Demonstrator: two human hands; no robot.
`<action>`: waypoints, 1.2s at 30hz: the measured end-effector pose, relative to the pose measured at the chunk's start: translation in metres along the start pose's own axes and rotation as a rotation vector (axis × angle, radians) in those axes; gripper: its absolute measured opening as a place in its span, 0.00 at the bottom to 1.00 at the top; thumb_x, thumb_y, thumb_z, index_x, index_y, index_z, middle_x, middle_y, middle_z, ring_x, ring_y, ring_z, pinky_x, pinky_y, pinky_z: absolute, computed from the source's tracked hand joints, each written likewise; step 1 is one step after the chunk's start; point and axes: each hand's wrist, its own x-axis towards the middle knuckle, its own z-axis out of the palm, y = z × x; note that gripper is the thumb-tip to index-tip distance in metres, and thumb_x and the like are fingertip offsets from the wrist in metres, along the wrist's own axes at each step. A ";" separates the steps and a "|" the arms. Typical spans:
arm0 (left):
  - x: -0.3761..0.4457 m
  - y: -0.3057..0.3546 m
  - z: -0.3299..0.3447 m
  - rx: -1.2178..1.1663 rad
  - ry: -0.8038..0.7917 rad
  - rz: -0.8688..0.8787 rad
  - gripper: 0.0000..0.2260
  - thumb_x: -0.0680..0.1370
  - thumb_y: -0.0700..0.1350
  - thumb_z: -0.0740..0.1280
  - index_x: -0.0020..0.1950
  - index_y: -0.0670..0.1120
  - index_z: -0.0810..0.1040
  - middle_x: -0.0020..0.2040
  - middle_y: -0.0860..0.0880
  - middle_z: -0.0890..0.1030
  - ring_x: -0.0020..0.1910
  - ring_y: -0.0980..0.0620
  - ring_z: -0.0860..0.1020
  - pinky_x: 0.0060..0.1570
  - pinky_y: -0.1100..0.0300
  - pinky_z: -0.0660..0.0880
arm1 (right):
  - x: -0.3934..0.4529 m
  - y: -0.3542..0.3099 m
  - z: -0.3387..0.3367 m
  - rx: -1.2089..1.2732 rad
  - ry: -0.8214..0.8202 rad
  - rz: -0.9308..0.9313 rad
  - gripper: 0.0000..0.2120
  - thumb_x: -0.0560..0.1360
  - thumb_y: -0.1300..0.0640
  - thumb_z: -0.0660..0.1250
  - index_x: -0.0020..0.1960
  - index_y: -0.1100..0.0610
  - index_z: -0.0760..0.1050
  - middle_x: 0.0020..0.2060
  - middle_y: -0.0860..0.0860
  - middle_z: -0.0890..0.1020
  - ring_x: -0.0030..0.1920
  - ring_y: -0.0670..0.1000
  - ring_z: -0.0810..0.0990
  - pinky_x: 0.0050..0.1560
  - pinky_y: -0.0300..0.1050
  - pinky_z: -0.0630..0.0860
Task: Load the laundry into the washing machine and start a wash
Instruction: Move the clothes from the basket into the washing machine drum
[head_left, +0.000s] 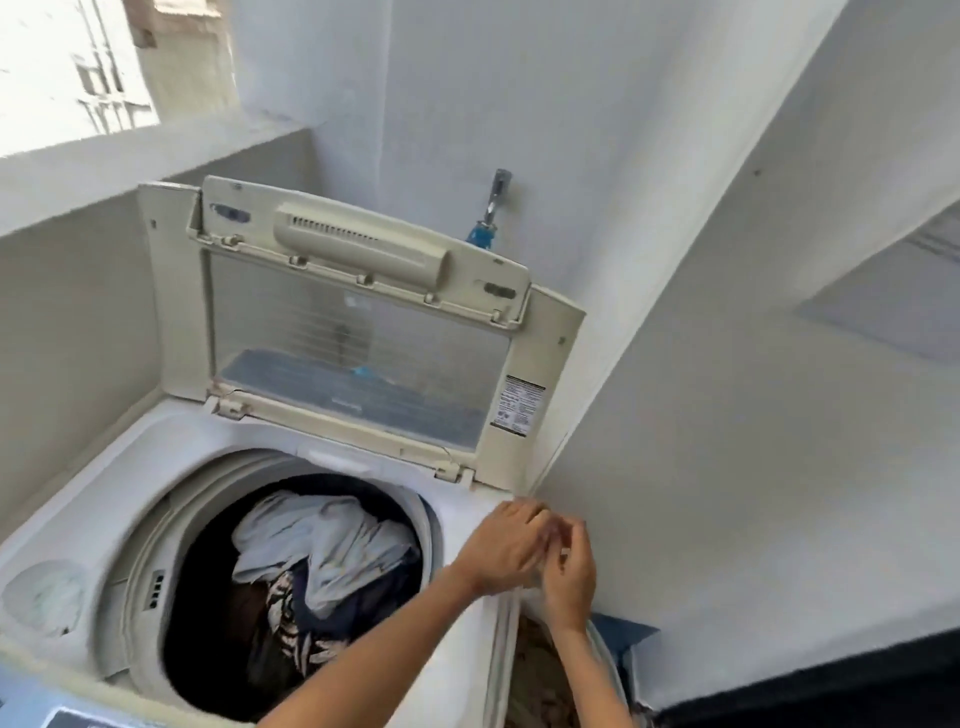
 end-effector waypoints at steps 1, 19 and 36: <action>0.008 0.016 0.013 -0.044 -0.041 -0.020 0.12 0.81 0.47 0.57 0.56 0.42 0.75 0.51 0.44 0.77 0.49 0.45 0.75 0.51 0.52 0.70 | 0.001 0.015 -0.013 -0.006 0.015 0.037 0.04 0.78 0.63 0.62 0.52 0.58 0.74 0.46 0.52 0.80 0.45 0.54 0.80 0.45 0.50 0.77; -0.093 -0.005 0.387 -0.030 -0.979 -0.929 0.21 0.79 0.41 0.58 0.72 0.42 0.61 0.70 0.42 0.65 0.68 0.43 0.67 0.62 0.50 0.69 | -0.081 0.382 -0.009 -0.277 -0.665 0.817 0.11 0.80 0.58 0.57 0.61 0.53 0.72 0.56 0.53 0.78 0.55 0.55 0.78 0.49 0.46 0.74; -0.165 -0.030 0.482 -0.361 -0.047 -1.721 0.12 0.79 0.46 0.65 0.49 0.38 0.82 0.52 0.38 0.80 0.52 0.38 0.78 0.52 0.52 0.75 | -0.154 0.501 0.043 -0.018 -0.533 1.018 0.12 0.77 0.67 0.57 0.56 0.57 0.73 0.43 0.55 0.78 0.43 0.54 0.76 0.45 0.49 0.73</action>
